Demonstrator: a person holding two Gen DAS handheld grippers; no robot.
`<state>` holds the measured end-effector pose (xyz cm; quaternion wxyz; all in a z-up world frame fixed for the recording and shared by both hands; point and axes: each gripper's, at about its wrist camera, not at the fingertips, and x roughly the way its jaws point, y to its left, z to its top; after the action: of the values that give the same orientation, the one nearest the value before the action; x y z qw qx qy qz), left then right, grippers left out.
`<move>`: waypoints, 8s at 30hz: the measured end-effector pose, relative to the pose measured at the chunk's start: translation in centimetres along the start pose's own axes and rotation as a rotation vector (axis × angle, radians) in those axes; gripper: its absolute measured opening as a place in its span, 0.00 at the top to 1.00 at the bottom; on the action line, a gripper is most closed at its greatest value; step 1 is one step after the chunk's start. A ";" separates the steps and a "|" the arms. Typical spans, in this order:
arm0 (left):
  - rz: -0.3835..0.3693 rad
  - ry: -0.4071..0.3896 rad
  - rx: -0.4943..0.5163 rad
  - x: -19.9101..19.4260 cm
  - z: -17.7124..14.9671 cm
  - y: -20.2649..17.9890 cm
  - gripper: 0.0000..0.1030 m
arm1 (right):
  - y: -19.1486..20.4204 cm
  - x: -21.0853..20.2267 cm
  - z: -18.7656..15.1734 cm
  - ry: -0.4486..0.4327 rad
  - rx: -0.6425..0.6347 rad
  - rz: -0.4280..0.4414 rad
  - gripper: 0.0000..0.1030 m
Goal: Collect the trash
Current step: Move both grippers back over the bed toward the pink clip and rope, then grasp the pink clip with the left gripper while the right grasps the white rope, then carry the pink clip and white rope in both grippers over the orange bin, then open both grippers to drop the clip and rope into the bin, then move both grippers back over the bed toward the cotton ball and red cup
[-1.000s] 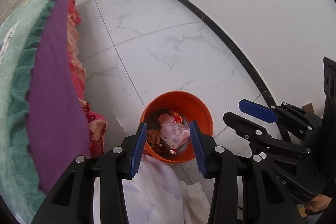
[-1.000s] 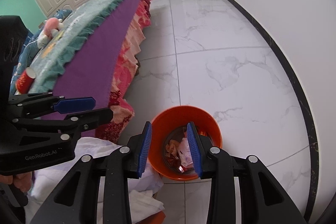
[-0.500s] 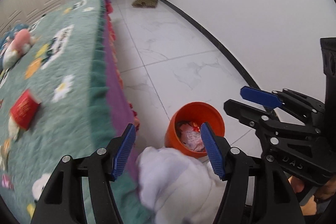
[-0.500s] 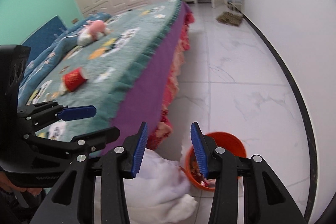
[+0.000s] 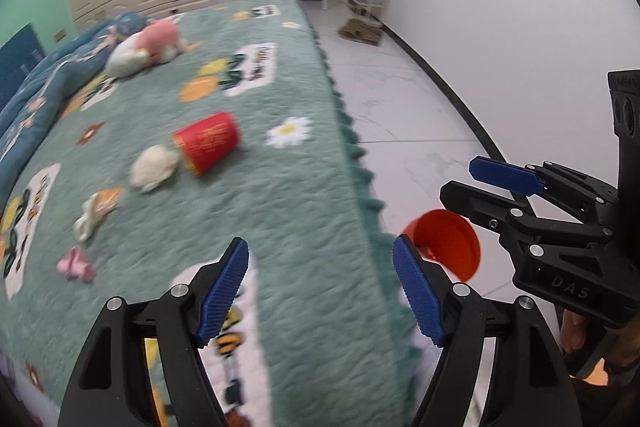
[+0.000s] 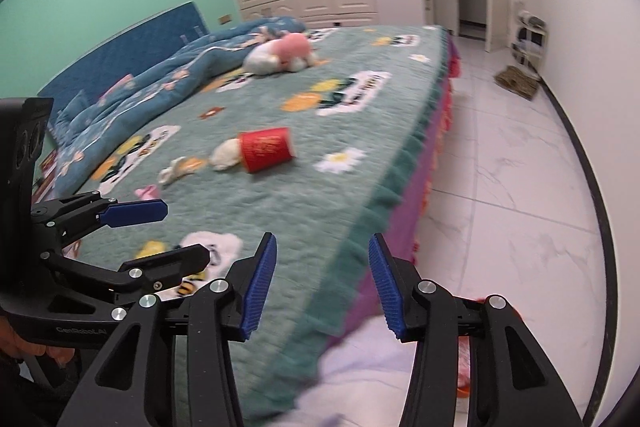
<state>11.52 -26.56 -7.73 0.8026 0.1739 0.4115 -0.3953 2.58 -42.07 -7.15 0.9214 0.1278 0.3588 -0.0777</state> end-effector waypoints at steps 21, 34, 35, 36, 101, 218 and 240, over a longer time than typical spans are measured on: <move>0.177 -0.031 -0.268 -4.6 -4.3 14.5 0.22 | 15.2 7.0 4.5 0.065 -0.242 0.190 0.45; 0.230 0.029 -0.379 -1.8 -4.7 22.0 0.17 | 19.5 14.0 6.9 0.134 -0.289 0.251 0.45; 0.231 0.038 -0.391 -1.3 -4.8 22.7 0.17 | 19.8 14.6 7.0 0.139 -0.291 0.253 0.45; 0.232 0.047 -0.403 -0.8 -4.9 23.3 0.17 | 20.0 15.2 7.3 0.144 -0.294 0.256 0.45; 0.177 0.165 -0.505 9.4 -5.7 35.1 0.67 | 30.3 39.6 9.3 0.318 -0.406 0.399 0.57; -0.301 0.220 0.345 17.6 7.0 -19.5 0.45 | -25.2 -1.4 -10.1 0.061 0.457 -0.295 0.71; -0.068 0.031 0.042 3.5 3.4 -2.1 0.25 | -3.4 -0.6 -0.2 -0.012 0.100 0.029 0.61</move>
<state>12.83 -31.66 -8.39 0.7782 0.1827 0.4214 -0.4283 1.23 -45.24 -7.52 0.9169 0.1783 0.3472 -0.0831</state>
